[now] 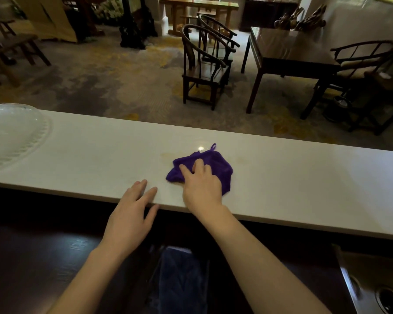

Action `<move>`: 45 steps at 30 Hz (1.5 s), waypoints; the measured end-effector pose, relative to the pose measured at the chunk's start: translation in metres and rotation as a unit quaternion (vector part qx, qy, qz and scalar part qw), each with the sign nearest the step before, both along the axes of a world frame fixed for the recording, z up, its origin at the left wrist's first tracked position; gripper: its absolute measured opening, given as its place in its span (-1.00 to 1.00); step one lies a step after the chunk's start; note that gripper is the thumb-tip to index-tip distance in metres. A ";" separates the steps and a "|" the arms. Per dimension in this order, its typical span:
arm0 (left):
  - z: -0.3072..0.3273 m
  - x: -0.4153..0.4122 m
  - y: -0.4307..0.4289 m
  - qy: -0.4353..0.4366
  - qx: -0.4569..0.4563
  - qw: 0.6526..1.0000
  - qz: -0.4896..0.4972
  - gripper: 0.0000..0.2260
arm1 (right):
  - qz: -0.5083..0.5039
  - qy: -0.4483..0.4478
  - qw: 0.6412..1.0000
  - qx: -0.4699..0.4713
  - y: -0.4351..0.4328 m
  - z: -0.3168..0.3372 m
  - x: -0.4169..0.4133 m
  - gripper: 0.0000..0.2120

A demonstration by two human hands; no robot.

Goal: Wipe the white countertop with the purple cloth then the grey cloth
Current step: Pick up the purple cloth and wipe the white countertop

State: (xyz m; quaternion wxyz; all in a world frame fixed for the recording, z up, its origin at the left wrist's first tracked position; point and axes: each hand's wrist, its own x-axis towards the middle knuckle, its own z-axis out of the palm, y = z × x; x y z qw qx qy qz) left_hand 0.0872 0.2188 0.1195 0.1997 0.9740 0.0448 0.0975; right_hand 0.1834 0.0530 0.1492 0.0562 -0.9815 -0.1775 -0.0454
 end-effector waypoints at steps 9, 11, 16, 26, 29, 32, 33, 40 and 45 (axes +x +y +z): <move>-0.001 0.000 0.001 -0.010 -0.004 1.000 -0.002 -0.60 | -0.128 0.008 0.992 0.009 -0.112 0.002 0.027 -0.52; -0.001 0.000 0.001 -0.015 -0.003 1.000 -0.007 -0.60 | -0.164 0.012 0.986 0.020 -0.133 0.002 0.030 -0.53; -0.003 0.001 0.002 -0.019 0.009 1.000 -0.010 -0.60 | -0.256 -0.012 0.965 0.050 -0.161 0.000 0.049 -0.62; -0.001 0.000 0.002 -0.030 0.018 0.999 0.015 -0.62 | -0.262 0.016 0.961 0.087 -0.097 0.004 0.084 -0.67; 0.001 0.000 0.002 -0.034 0.032 0.999 0.019 -0.62 | -0.205 0.027 0.974 0.089 -0.059 0.002 0.088 -0.68; 0.001 0.000 0.002 -0.032 0.022 0.999 0.023 -0.61 | -0.148 0.038 0.984 0.090 -0.018 0.002 0.090 -0.69; 0.001 0.000 0.002 -0.030 0.015 0.999 0.024 -0.59 | -0.127 0.042 0.987 0.094 -0.005 0.001 0.090 -0.70; 0.005 0.003 0.003 -0.037 -0.030 0.996 0.072 -0.35 | 0.039 0.070 0.993 0.092 0.064 0.001 0.078 -0.65; 0.004 0.003 0.002 -0.046 -0.048 0.994 0.087 -0.24 | 0.135 0.083 0.982 0.103 0.067 -0.003 0.053 -0.60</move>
